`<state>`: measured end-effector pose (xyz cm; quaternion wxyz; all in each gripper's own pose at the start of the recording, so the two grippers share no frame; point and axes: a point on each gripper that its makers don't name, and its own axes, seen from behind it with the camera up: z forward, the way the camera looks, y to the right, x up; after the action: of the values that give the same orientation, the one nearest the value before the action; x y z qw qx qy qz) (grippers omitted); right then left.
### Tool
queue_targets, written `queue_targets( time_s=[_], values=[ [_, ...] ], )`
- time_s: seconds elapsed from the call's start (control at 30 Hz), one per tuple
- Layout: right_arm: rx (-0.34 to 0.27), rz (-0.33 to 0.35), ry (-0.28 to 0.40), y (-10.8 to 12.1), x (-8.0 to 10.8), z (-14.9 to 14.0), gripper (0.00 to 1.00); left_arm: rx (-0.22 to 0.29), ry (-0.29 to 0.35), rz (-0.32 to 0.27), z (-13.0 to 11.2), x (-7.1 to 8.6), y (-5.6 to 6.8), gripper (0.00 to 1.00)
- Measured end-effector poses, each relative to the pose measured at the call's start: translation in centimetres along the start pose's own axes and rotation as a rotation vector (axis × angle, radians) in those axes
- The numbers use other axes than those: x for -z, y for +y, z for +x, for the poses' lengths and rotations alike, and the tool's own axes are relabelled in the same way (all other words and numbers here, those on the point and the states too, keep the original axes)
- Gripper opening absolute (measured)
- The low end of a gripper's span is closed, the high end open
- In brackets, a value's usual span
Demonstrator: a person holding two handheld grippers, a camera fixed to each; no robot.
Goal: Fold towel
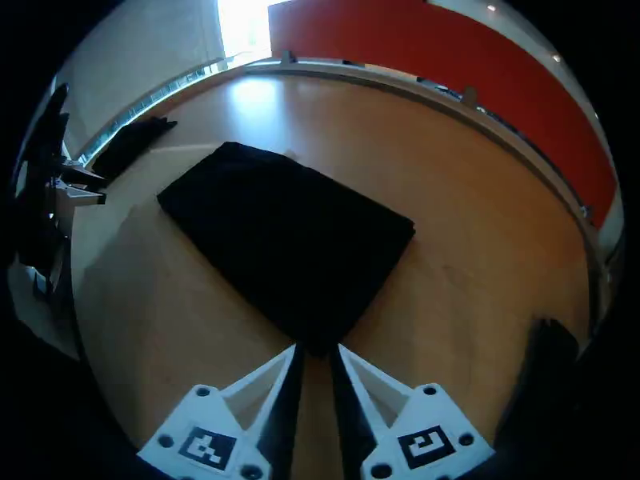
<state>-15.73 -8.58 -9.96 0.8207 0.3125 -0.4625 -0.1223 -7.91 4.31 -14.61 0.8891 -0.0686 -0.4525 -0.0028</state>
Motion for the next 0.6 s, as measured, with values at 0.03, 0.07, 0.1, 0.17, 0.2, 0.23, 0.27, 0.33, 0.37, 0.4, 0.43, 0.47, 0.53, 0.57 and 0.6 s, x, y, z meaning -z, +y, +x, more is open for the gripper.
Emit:
queue_targets(
  time_s=[0.03, 0.07, 0.1, 0.17, 0.2, 0.23, 0.27, 0.33, 0.37, 0.4, 0.43, 0.47, 0.53, 0.57, 0.6],
  values=[
    [0.001, 0.0, -0.001, 0.0, 0.0, 0.0, 0.14, 0.0, 0.0, 0.0, 0.0, 0.0, 0.0, 0.88],
    [0.002, 0.0, -0.003, 0.0, 0.0, 0.0, 0.1, 0.0, 0.0, 0.0, 0.0, 0.0, 0.0, 0.88],
    [0.004, -0.002, -0.003, 0.0, 0.0, 0.0, 0.08, 0.0, 0.001, 0.001, 0.0, 0.1, 0.0, 0.88],
    [0.007, -0.007, -0.002, 0.0, 0.0, 0.0, 0.07, 0.0, 0.001, 0.002, 0.0, 0.1, -0.1, 0.88],
    [0.008, -0.009, -0.001, 0.1, 0.0, 0.1, 0.07, 0.0, 0.001, 0.002, 0.0, 0.1, -0.1, 0.88],
    [0.01, -0.012, 0.0, 0.1, 0.0, 0.2, 0.06, 0.001, 0.001, 0.003, 0.0, 0.2, -0.1, 0.88],
    [0.011, -0.015, 0.002, 0.1, 0.0, 0.2, 0.06, 0.001, 0.001, 0.003, 0.0, 0.2, -0.1, 0.88],
    [0.016, -0.018, 0.006, 0.2, 0.0, 0.5, 0.06, 0.003, 0.001, 0.003, 0.0, 0.2, -0.2, 0.88],
    [0.018, -0.02, 0.009, 0.2, 0.1, 0.6, 0.06, 0.005, 0.001, 0.003, 0.0, 0.2, -0.2, 0.88],
    [0.021, -0.02, 0.013, 0.1, 0.1, 0.9, 0.06, 0.005, 0.002, 0.003, 0.0, 0.3, -0.2, 0.88],
    [0.023, -0.02, 0.017, 0.1, 0.2, 1.2, 0.06, 0.006, 0.002, 0.003, -0.1, 0.3, -0.2, 0.88],
    [0.025, -0.02, 0.022, 0.0, 0.3, 1.4, 0.06, 0.007, 0.003, 0.003, -0.1, 0.4, -0.2, 0.88],
    [0.03, -0.02, 0.04, -0.1, 0.6, 2.4, 0.06, 0.008, 0.004, 0.003, -0.2, 0.5, -0.3, 0.88],
    [0.032, -0.02, 0.049, -0.2, 0.7, 2.9, 0.06, 0.009, 0.004, 0.004, -0.2, 0.5, -0.3, 0.88],
    [0.036, -0.018, 0.061, -0.3, 0.9, 3.6, 0.06, 0.01, 0.004, 0.005, -0.2, 0.6, -0.3, 0.88]
  ],
)
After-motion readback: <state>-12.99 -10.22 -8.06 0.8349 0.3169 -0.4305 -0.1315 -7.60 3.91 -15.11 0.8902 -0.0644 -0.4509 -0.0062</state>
